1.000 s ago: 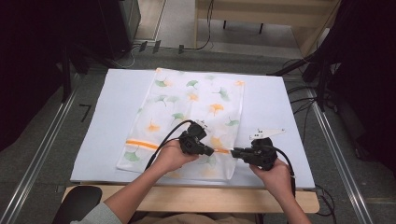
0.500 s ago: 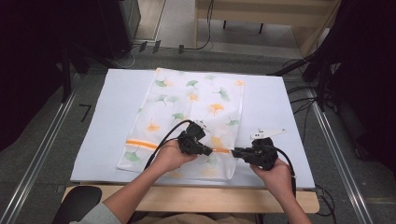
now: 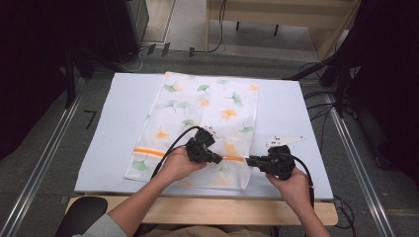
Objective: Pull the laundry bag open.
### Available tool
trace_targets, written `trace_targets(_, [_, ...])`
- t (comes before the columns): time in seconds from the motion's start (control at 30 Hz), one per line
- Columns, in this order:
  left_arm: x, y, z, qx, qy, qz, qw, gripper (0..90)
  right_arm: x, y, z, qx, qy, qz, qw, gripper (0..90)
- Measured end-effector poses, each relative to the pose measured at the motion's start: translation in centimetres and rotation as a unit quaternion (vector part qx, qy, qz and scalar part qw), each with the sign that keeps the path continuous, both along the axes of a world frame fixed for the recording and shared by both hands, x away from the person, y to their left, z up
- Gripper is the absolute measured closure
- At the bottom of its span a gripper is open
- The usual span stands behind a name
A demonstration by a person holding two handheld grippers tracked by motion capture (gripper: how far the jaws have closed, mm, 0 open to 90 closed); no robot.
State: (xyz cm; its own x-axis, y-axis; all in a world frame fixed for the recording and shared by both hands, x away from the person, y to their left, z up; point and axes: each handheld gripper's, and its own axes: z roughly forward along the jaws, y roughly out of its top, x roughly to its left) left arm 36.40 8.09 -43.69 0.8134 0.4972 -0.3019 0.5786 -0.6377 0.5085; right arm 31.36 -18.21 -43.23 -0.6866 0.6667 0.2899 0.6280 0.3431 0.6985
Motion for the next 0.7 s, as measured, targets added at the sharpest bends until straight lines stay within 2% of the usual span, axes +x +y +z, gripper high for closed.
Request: trace_targets(0.7, [0.33,0.53,-0.02,0.002,0.003,0.001,1.0000,90.0,-0.04,-0.26,0.05,-0.002,-0.002,0.000,1.0000,84.7])
